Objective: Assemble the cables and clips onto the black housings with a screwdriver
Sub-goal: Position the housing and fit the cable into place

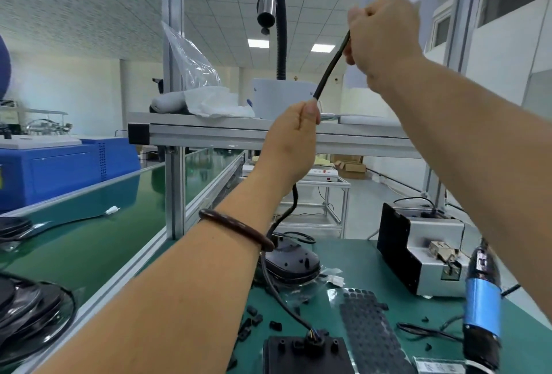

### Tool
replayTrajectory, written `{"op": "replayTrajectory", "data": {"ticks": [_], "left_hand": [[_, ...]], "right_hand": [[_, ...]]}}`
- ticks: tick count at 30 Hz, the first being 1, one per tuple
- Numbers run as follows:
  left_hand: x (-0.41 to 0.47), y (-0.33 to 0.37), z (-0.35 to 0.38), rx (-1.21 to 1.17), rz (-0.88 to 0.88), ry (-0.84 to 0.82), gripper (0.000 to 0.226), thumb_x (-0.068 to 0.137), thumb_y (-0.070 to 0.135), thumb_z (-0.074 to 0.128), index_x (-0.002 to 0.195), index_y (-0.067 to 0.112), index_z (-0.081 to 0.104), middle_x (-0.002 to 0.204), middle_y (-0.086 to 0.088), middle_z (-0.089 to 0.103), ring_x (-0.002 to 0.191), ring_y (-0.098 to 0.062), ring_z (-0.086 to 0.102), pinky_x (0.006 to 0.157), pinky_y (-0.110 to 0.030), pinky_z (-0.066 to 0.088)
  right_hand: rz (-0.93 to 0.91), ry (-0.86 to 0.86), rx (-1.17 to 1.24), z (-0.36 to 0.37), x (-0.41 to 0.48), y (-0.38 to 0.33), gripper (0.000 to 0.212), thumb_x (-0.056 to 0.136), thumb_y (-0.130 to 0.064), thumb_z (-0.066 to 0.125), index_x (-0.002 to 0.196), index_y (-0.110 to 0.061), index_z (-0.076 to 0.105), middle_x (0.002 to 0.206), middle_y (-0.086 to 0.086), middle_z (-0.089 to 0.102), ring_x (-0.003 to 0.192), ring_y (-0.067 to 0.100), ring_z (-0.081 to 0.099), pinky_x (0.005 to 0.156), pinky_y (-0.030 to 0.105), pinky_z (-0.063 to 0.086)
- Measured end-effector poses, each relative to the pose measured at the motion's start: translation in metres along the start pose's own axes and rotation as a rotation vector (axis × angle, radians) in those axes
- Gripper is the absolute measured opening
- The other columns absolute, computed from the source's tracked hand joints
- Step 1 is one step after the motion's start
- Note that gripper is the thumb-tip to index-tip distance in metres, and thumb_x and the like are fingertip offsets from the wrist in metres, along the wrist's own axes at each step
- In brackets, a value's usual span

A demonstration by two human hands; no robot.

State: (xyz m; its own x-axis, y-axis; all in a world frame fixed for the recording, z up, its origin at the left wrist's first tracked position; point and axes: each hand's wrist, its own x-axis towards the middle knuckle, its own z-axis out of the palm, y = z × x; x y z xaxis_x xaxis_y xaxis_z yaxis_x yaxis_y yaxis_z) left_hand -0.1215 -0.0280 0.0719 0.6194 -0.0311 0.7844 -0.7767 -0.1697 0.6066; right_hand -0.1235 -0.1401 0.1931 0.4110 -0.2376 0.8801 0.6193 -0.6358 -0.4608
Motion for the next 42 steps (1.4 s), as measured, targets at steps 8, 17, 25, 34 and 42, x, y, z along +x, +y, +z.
{"op": "replayTrajectory", "data": {"ticks": [8, 17, 25, 34, 42], "left_hand": [[-0.03, -0.051, -0.011, -0.099, -0.214, -0.211, 0.039, 0.101, 0.043, 0.033, 0.072, 0.021, 0.048, 0.052, 0.013, 0.037, 0.049, -0.006, 0.034, 0.059, -0.029, 0.037], [-0.052, -0.07, -0.023, -0.201, -0.301, 0.022, 0.048, 0.083, 0.069, 0.04, 0.082, 0.025, 0.06, 0.09, -0.024, 0.058, 0.088, -0.041, 0.059, 0.082, -0.05, 0.052], [-0.054, -0.071, -0.036, 0.087, -0.146, -0.135, 0.065, 0.083, 0.066, 0.035, 0.084, 0.004, 0.055, 0.087, -0.004, 0.053, 0.083, -0.011, 0.046, 0.072, -0.02, 0.039], [-0.076, -0.08, -0.045, 0.078, -0.322, -0.126, 0.05, 0.075, 0.067, 0.048, 0.116, 0.037, 0.054, 0.106, 0.012, 0.057, 0.104, -0.012, 0.054, 0.087, -0.026, 0.043], [-0.205, -0.117, -0.038, 0.398, -0.475, -0.102, 0.038, 0.082, 0.039, 0.071, 0.116, 0.036, 0.052, 0.118, 0.019, 0.048, 0.114, -0.003, 0.046, 0.096, -0.022, 0.037]], "right_hand": [[0.265, 0.046, 0.156, -0.019, 0.002, 0.018, 0.03, 0.1, -0.023, 0.04, 0.071, -0.016, 0.043, 0.075, 0.012, 0.06, 0.065, 0.023, 0.061, 0.057, 0.025, 0.049], [0.533, 0.042, 0.413, 0.0, -0.056, 0.078, 0.03, 0.101, -0.028, 0.046, 0.076, -0.011, 0.053, 0.058, 0.005, 0.06, 0.038, 0.009, 0.051, 0.043, 0.02, 0.043], [0.312, 0.147, 0.069, -0.016, -0.022, 0.096, 0.04, 0.098, -0.034, 0.045, 0.062, -0.016, 0.05, 0.067, 0.01, 0.062, 0.059, 0.023, 0.056, 0.06, 0.034, 0.044], [0.463, 0.177, 0.228, -0.029, -0.027, 0.106, 0.035, 0.099, -0.034, 0.046, 0.069, -0.016, 0.051, 0.06, 0.005, 0.058, 0.04, 0.013, 0.047, 0.047, 0.023, 0.039], [0.767, 0.065, 0.297, -0.016, -0.142, 0.154, 0.026, 0.098, -0.015, 0.049, 0.074, -0.01, 0.06, 0.059, 0.002, 0.058, 0.04, 0.006, 0.051, 0.039, 0.019, 0.038]]}}
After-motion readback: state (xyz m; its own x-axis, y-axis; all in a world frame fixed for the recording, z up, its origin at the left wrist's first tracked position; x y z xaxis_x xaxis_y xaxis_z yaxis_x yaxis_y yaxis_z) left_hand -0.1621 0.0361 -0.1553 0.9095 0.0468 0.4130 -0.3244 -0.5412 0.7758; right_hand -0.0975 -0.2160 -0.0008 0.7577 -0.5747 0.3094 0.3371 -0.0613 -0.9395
